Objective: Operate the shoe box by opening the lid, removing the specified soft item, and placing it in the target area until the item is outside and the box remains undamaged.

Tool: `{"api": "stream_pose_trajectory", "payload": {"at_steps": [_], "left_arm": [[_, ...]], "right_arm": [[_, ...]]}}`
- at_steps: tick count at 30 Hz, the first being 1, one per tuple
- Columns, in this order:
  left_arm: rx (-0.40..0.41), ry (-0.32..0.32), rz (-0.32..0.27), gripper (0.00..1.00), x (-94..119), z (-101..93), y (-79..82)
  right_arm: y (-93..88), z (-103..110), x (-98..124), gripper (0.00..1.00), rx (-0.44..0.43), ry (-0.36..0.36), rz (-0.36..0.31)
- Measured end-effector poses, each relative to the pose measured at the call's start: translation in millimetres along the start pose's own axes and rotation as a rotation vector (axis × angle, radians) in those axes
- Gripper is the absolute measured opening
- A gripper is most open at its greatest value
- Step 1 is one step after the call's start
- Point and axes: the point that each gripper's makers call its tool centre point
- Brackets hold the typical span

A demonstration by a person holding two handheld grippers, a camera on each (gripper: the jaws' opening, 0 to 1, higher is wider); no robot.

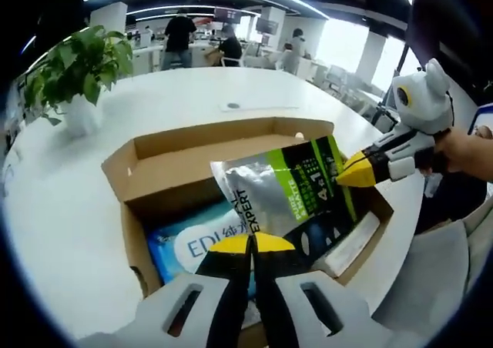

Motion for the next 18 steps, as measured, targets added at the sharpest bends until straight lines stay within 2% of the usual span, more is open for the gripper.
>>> {"api": "stream_pose_trajectory", "payload": {"at_steps": [5,18], "left_arm": [[-0.009,-0.002,-0.01,0.0,2,-5.4,6.5],[-0.043,-0.031,-0.032,0.0,5,-31.7,27.0]], "right_arm": [[3.6,-2,10,0.0,-0.032,-0.001,-0.013],[6.3,-14,40,0.0,-0.042,-0.029,-0.039]]}}
Point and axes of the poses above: the point that each gripper's makers call its tool centre point, and the gripper's own axes: x roughly backward along the fingers, z roughly to its left, y roughly out of its top, and after that the axes turned 3 degrees about z, right-handed
